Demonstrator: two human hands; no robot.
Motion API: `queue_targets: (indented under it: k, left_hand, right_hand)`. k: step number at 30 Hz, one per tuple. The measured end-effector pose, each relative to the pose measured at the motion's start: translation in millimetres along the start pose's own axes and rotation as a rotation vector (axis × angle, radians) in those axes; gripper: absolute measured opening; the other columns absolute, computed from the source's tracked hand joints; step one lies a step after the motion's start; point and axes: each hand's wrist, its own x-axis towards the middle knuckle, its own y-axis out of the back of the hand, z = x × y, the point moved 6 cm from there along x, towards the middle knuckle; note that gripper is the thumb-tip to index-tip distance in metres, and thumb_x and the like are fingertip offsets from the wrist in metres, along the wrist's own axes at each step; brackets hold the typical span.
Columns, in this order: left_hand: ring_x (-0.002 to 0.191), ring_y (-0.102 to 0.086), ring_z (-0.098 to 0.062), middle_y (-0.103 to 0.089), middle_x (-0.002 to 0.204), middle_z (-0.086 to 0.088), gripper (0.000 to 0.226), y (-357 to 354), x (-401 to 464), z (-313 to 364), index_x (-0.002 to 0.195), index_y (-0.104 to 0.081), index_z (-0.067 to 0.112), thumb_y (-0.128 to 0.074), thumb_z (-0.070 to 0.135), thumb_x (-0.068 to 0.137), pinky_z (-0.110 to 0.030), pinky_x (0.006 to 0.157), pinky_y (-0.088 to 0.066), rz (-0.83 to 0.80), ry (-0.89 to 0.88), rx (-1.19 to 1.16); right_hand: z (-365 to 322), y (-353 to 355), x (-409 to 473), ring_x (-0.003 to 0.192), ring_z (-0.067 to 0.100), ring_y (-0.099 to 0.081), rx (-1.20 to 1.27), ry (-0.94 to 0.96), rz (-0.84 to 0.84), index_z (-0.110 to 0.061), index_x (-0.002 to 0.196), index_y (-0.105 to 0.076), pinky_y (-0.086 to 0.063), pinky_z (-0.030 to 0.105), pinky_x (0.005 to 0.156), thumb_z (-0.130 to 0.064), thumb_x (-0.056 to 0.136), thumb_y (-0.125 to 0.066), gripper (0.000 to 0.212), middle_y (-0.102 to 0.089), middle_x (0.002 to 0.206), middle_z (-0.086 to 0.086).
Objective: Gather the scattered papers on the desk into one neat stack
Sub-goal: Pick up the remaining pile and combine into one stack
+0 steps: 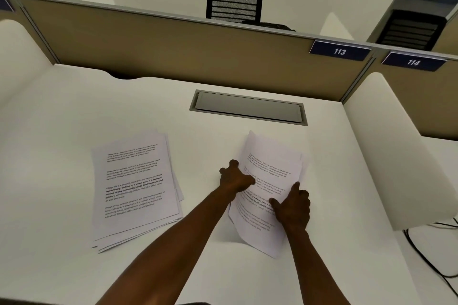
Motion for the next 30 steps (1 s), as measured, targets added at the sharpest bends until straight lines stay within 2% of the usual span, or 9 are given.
queue_targets:
  k: [4,8,14,18,19,22,24,27,30]
  left_hand:
    - [0.133,-0.045,-0.033,-0.048,0.144,-0.015,0.083,-5,7,0,0.145,-0.038,0.012,-0.079,0.036,0.076,-0.046,0.111,-0.039,0.065,0.034,0.176]
    - [0.134,-0.045,-0.032,-0.05,0.145,-0.013,0.084,5,17,2,0.143,-0.044,0.011,-0.084,0.034,0.073,-0.045,0.112,-0.039,0.045,0.046,0.079]
    - [0.085,-0.063,-0.022,-0.066,0.12,-0.02,0.074,21,18,0,0.132,-0.051,0.013,-0.088,0.007,0.068,-0.036,0.076,-0.059,-0.001,0.028,-0.265]
    - [0.113,-0.064,-0.033,-0.058,0.137,-0.015,0.083,13,3,-1,0.146,-0.04,0.019,-0.085,0.025,0.076,-0.031,0.061,-0.056,-0.152,0.009,-0.229]
    - [0.117,-0.062,-0.034,-0.058,0.138,-0.014,0.075,11,-1,-1,0.145,-0.043,0.017,-0.081,0.027,0.08,-0.031,0.062,-0.056,-0.179,-0.051,-0.14]
    - [0.124,-0.058,-0.031,-0.061,0.136,-0.012,0.048,17,-17,3,0.136,-0.054,0.012,-0.065,0.015,0.088,-0.039,0.096,-0.053,-0.113,-0.269,0.007]
    - [0.125,-0.058,-0.031,-0.062,0.136,-0.013,0.044,28,-29,1,0.135,-0.055,0.01,-0.061,0.011,0.091,-0.043,0.105,-0.048,-0.123,-0.334,-0.142]
    - [0.121,-0.062,-0.035,-0.063,0.135,-0.016,0.045,51,-48,-13,0.139,-0.052,0.008,-0.062,0.01,0.095,-0.05,0.101,-0.052,-0.253,-0.3,-0.502]
    - [0.111,-0.07,-0.031,-0.071,0.124,-0.009,0.037,82,-61,-37,0.13,-0.06,0.016,-0.066,0.011,0.093,-0.044,0.087,-0.06,-0.271,-0.218,-0.738]
  right_hand:
    - [0,-1,0,0.135,0.034,-0.037,0.001,-0.011,-0.008,-0.009,0.156,-0.009,-0.043,0.043,0.102,-0.046,0.082,-0.074,0.106,-0.034,0.147,0.018]
    - [2,0,3,0.136,0.036,-0.034,0.024,-0.026,-0.012,-0.01,0.156,-0.008,-0.04,0.045,0.106,-0.045,0.08,-0.076,0.108,-0.032,0.149,0.019]
    - [9,-5,11,0.137,0.038,-0.033,0.096,-0.022,-0.018,-0.012,0.157,-0.011,-0.035,0.044,0.111,-0.044,0.076,-0.079,0.11,-0.033,0.151,0.019]
    - [9,-11,14,0.137,0.036,-0.04,0.209,0.01,-0.04,-0.012,0.156,-0.018,-0.036,0.045,0.112,-0.041,0.076,-0.08,0.105,-0.037,0.151,0.019]
    - [8,-14,13,0.136,0.036,-0.041,0.227,0.027,-0.044,-0.012,0.156,-0.019,-0.037,0.046,0.112,-0.04,0.077,-0.08,0.104,-0.038,0.151,0.019]
    - [3,-18,10,0.135,0.036,-0.043,0.237,0.071,-0.038,-0.013,0.155,-0.023,-0.038,0.049,0.111,-0.043,0.077,-0.079,0.101,-0.042,0.148,0.018]
    - [1,-16,9,0.128,0.034,-0.048,0.299,0.086,-0.014,-0.014,0.154,-0.027,-0.041,0.049,0.108,-0.049,0.076,-0.079,0.1,-0.05,0.14,0.015]
    - [-9,-10,5,0.112,0.023,-0.059,0.583,0.085,-0.103,-0.025,0.149,-0.036,-0.049,0.042,0.096,-0.057,0.07,-0.078,0.095,-0.059,0.129,0.0]
    - [-41,-14,-4,0.106,0.019,-0.069,0.854,0.168,-0.373,-0.036,0.123,-0.063,-0.056,0.037,0.086,-0.049,0.074,-0.077,0.053,-0.073,0.115,-0.009]
